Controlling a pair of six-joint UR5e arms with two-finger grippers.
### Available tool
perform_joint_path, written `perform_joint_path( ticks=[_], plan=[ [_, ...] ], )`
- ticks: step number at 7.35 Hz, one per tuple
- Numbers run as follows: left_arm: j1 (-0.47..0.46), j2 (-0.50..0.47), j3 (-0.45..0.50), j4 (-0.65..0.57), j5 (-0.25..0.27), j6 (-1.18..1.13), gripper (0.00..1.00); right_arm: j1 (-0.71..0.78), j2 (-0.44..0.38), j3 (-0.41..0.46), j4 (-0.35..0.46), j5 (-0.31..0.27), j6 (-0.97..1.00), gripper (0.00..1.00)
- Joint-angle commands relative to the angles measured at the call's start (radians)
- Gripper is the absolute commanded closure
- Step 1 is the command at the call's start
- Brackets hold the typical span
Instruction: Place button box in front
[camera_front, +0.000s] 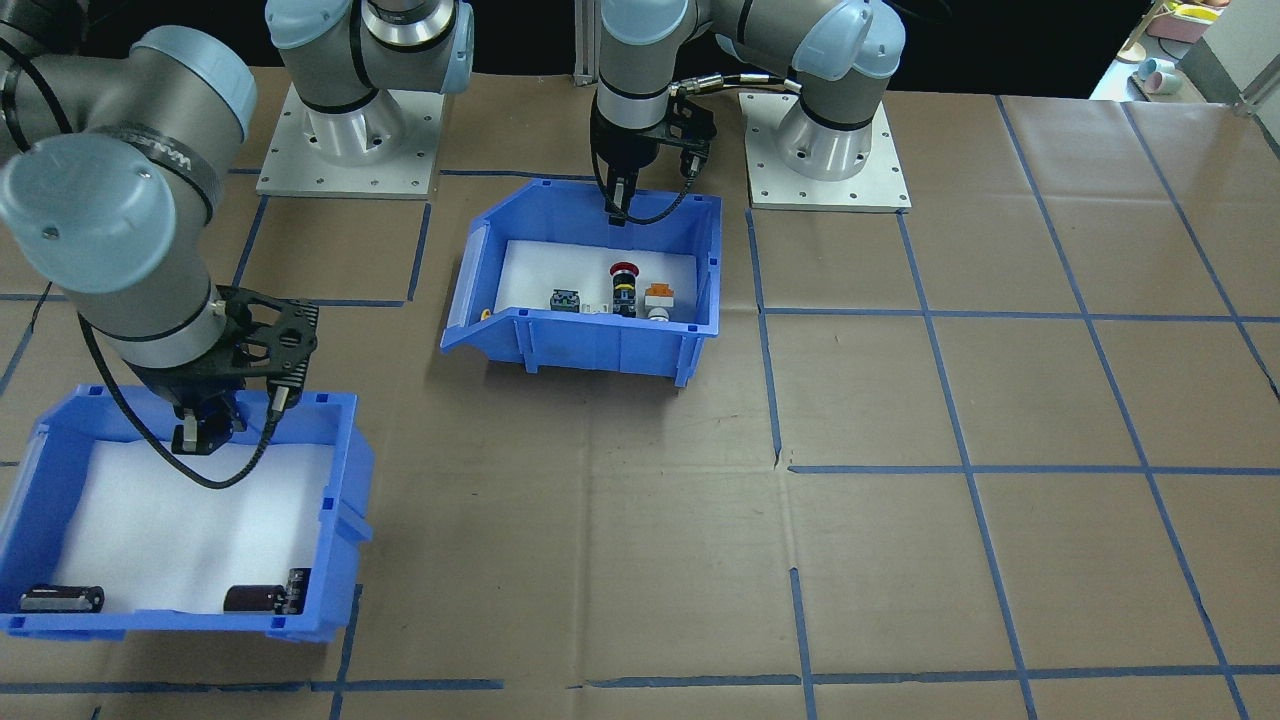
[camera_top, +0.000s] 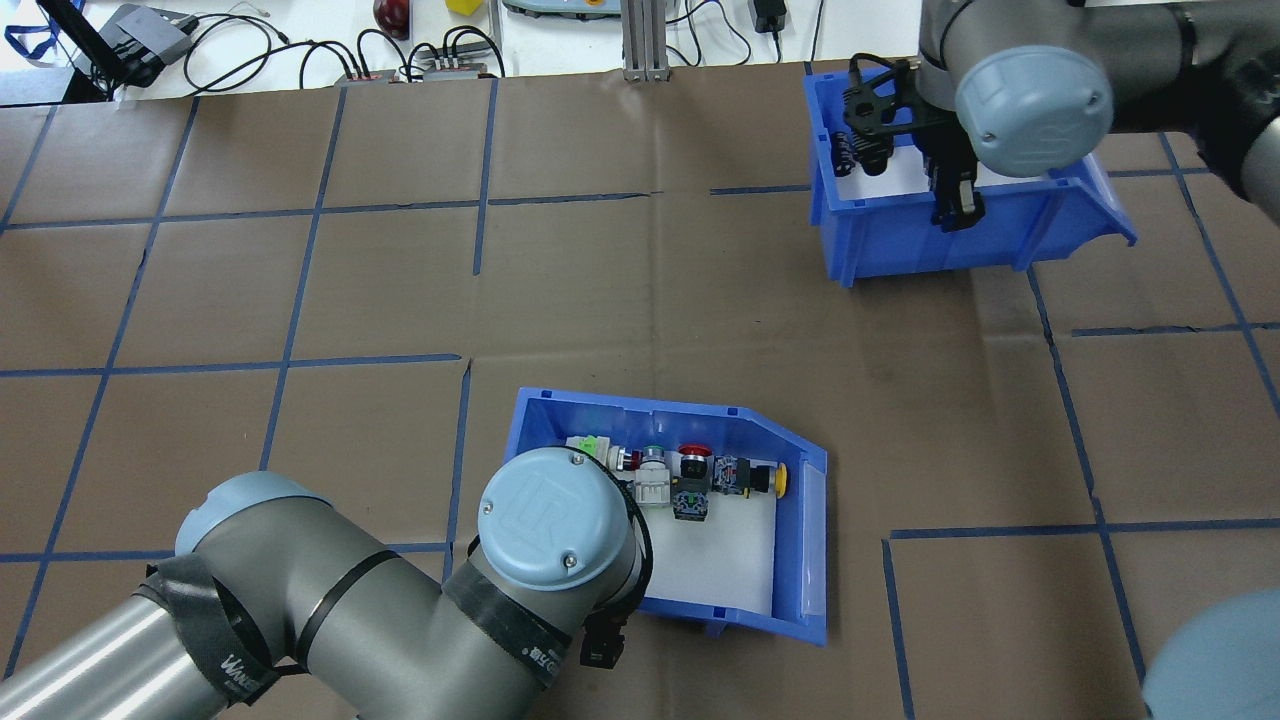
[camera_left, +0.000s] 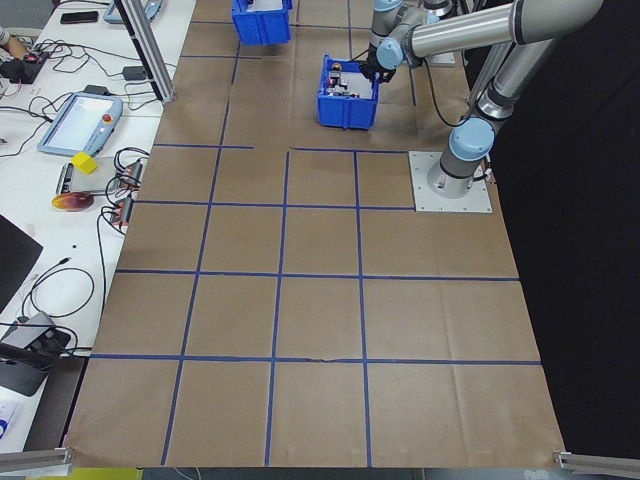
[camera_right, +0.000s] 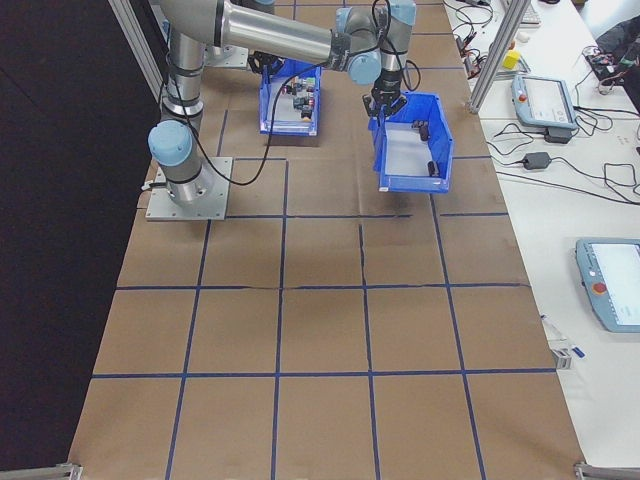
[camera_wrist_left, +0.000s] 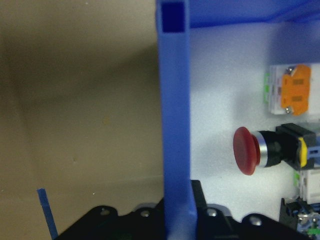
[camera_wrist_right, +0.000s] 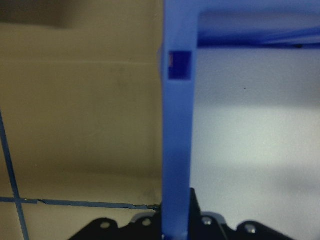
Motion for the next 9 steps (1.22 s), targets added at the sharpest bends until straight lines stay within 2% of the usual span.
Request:
perform_joint_path(
  ticks=[1,2,4,6,7,9],
  plan=[
    [0.025,-0.063,0.126,-0.015,0.03,0.009,1.0,-0.124,-0.128,0.154,-0.011,0.074,-0.1,0.94],
    [0.057,-0.138,0.186,-0.015,0.029,0.009,1.0,-0.149,-0.176,0.211,-0.049,0.076,-0.134,0.94],
    [0.086,-0.291,0.353,-0.016,0.029,0.011,0.99,-0.152,-0.195,0.277,-0.139,0.074,-0.142,0.94],
    [0.1,-0.449,0.525,-0.018,0.03,0.032,0.99,-0.149,-0.195,0.277,-0.138,0.063,-0.143,0.93],
    [0.143,-0.492,0.596,-0.019,0.027,0.045,0.98,-0.149,-0.195,0.277,-0.138,0.06,-0.151,0.93],
    [0.204,-0.517,0.635,-0.026,0.021,0.092,0.97,-0.149,-0.195,0.277,-0.138,0.059,-0.159,0.92]
  ],
)
